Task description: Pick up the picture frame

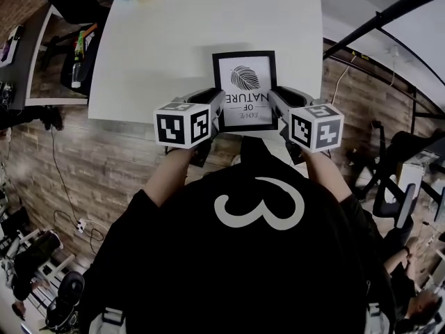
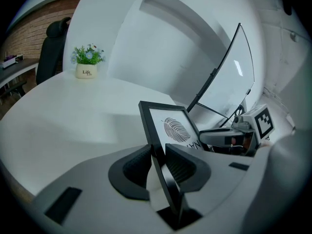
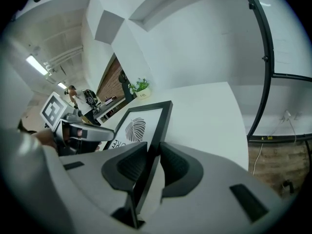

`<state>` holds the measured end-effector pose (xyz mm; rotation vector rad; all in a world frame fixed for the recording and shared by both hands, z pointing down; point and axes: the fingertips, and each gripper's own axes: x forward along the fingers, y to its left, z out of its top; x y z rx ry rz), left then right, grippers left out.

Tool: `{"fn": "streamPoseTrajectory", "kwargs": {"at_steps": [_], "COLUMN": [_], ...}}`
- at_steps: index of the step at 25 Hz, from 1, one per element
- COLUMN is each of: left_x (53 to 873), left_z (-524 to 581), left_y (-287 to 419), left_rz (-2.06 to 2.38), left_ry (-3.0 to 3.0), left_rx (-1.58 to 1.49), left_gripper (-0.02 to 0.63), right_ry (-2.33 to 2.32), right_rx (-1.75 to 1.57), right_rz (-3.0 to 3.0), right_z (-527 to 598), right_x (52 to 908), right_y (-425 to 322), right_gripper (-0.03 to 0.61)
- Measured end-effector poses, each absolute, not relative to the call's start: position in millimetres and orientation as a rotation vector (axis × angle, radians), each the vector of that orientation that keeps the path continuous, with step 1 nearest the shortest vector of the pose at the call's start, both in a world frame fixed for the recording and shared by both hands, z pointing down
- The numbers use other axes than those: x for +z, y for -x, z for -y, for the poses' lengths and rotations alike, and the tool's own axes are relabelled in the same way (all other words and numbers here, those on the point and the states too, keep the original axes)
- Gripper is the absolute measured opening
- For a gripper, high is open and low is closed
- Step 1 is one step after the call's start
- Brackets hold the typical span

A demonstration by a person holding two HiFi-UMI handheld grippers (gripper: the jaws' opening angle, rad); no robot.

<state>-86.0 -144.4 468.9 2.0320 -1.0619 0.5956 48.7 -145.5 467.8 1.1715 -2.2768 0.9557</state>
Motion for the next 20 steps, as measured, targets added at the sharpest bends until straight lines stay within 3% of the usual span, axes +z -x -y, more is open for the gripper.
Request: {"fn": "streamPoseTrajectory", "kwargs": {"at_steps": [20], "left_x": [401], "left_z": [90], "left_y": [99], "left_rz": [1.145], "left_ry": [-2.191], "left_rx": [0.5], "left_gripper": [0.1], "right_ry": [-1.254], "right_rx": [0.814], "right_rz": [2.426], "right_z": [90], "right_x": [403], "right_y": [-37], "right_gripper": [0.098]}}
